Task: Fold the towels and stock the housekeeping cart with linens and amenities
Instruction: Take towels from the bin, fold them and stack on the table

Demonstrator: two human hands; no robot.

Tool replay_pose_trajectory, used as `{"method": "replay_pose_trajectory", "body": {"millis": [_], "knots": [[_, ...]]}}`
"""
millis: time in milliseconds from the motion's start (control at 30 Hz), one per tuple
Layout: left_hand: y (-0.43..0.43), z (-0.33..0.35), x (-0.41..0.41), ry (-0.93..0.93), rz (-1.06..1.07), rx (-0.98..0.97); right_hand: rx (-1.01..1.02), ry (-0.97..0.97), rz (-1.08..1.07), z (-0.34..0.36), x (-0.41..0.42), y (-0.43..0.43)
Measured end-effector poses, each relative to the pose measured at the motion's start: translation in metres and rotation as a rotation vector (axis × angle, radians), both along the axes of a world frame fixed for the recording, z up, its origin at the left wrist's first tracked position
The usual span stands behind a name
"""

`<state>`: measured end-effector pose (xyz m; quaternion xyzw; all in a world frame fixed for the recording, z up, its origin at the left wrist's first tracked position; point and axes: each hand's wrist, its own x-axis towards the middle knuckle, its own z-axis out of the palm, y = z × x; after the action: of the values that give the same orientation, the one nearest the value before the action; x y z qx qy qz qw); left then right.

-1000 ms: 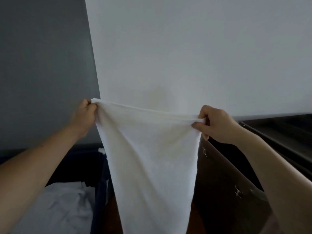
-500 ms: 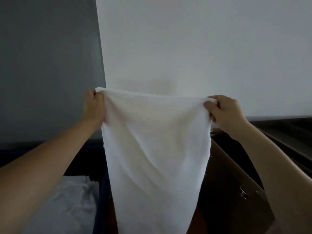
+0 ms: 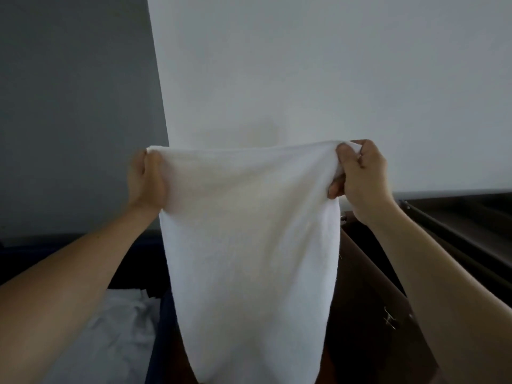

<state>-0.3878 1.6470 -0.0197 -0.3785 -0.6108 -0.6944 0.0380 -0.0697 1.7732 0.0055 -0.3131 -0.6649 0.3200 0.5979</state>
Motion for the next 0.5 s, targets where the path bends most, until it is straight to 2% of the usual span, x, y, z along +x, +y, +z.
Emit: {"method": "replay_pose_trajectory", "body": {"millis": [67,133,200,300,367,500], "knots": [[-0.007,0.006,0.005,0.048,-0.108,-0.041,0.014,0.002,-0.012,0.002,0.003,0.003],[-0.010,0.012,0.006,-0.052,-0.230,-0.090,0.014,0.024,-0.018,0.003,0.005,0.006],[-0.012,0.013,-0.001,-0.149,-0.255,-0.174,-0.018,-0.003,0.012,0.004,0.004,0.010],[-0.016,0.009,-0.013,0.023,-0.181,-0.379,0.019,-0.025,-0.007,0.001,0.004,0.012],[-0.017,0.011,-0.015,0.054,-0.162,-0.327,0.053,0.004,-0.043,-0.001,0.003,0.015],[-0.014,0.010,-0.019,0.094,0.048,-0.305,0.023,-0.052,0.015,-0.002,-0.001,0.018]]}}
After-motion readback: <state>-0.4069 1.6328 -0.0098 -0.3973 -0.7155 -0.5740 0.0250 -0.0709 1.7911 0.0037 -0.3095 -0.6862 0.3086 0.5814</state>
